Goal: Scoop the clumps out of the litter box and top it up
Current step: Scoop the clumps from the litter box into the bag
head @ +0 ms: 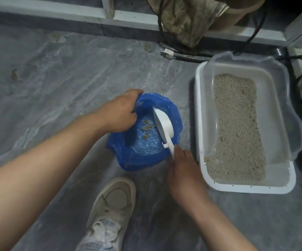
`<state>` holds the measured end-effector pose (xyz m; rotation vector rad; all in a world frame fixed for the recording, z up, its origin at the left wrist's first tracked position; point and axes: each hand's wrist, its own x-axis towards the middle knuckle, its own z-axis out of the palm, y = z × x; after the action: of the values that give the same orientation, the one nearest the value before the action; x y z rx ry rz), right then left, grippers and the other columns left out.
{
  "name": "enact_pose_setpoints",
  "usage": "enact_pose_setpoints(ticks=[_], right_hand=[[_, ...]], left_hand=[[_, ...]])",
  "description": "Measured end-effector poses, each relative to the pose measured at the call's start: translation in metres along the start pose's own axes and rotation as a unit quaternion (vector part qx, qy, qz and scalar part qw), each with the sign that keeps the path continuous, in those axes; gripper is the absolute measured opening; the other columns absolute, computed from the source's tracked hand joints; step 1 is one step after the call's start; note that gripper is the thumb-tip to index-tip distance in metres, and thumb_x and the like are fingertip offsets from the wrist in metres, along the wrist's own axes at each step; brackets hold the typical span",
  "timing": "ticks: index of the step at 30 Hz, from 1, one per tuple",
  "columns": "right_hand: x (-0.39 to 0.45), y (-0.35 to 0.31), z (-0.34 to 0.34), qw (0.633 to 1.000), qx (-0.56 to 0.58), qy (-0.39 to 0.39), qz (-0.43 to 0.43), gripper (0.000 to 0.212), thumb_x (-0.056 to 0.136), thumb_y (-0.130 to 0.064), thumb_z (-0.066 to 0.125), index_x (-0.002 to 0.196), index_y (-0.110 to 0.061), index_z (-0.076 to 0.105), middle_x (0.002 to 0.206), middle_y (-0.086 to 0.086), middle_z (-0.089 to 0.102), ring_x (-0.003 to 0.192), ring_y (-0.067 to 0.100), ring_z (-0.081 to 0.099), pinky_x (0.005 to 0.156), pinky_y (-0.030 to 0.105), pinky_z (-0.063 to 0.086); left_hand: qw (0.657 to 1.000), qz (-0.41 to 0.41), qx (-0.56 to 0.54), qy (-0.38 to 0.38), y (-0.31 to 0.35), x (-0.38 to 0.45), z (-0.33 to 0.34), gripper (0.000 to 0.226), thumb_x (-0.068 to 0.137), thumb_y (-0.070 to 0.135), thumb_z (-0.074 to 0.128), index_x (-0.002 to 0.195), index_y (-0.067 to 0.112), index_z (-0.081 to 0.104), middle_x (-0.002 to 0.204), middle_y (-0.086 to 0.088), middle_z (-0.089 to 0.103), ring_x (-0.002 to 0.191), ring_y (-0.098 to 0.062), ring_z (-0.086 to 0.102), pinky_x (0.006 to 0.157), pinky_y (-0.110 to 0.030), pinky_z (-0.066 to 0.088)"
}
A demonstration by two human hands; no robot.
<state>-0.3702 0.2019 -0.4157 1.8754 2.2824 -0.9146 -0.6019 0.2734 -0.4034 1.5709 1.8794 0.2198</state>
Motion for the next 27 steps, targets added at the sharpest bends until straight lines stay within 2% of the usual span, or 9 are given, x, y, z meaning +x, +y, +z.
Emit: enact_pose_setpoints(ticks=[8,11,15,22,27], right_hand=[[0.0034,0.0018,-0.0028,1.0,-0.025,0.009,0.003,0.059,0.093,-0.01,0.04,0.15,-0.016,0.029,0.13,0.008,0.046,0.112,0.031,0.055,0.086,0.04,0.045],[0.0025,0.0016,-0.0026,0.999,-0.035,-0.003,0.006,0.061,0.093,-0.009,0.04,0.151,-0.017,0.027,0.132,0.007,0.044,0.112,0.03,0.055,0.086,0.039,0.044],[0.0007,0.003,-0.0024,0.999,-0.027,0.018,0.01,0.062,0.093,-0.008,0.04,0.152,-0.017,0.026,0.134,0.004,0.042,0.112,0.029,0.055,0.083,0.037,0.042],[-0.0038,0.0045,-0.0017,0.999,-0.035,0.014,0.01,0.061,0.09,-0.006,0.043,0.149,-0.016,0.031,0.128,0.005,0.044,0.108,0.031,0.056,0.082,0.039,0.044],[-0.0056,0.0068,-0.0019,0.999,-0.025,0.016,0.018,0.061,0.09,-0.005,0.041,0.148,-0.018,0.031,0.128,0.004,0.043,0.106,0.029,0.057,0.081,0.037,0.043]], left_hand=[[1.0,-0.001,-0.008,0.0,0.0001,0.0007,-0.0006,0.068,0.09,0.003,0.051,0.153,0.018,0.031,0.149,-0.007,0.048,0.13,-0.025,0.051,0.102,-0.03,0.04],[1.0,-0.002,-0.004,-0.002,0.0022,-0.0001,-0.0006,0.07,0.091,0.004,0.051,0.155,0.019,0.029,0.152,-0.006,0.045,0.132,-0.025,0.05,0.106,-0.032,0.04],[1.0,0.0,-0.004,0.0,0.0031,-0.0011,-0.0008,0.07,0.09,0.004,0.051,0.155,0.02,0.028,0.152,-0.005,0.045,0.133,-0.025,0.05,0.107,-0.034,0.041],[1.0,-0.001,-0.003,0.0,0.007,-0.0029,-0.0026,0.07,0.093,0.003,0.049,0.158,0.017,0.025,0.159,-0.006,0.037,0.142,-0.023,0.041,0.11,-0.027,0.032],[1.0,0.001,-0.002,-0.002,0.0078,-0.0015,-0.0005,0.071,0.093,0.003,0.049,0.158,0.016,0.025,0.16,-0.007,0.036,0.143,-0.024,0.04,0.111,-0.028,0.031]])
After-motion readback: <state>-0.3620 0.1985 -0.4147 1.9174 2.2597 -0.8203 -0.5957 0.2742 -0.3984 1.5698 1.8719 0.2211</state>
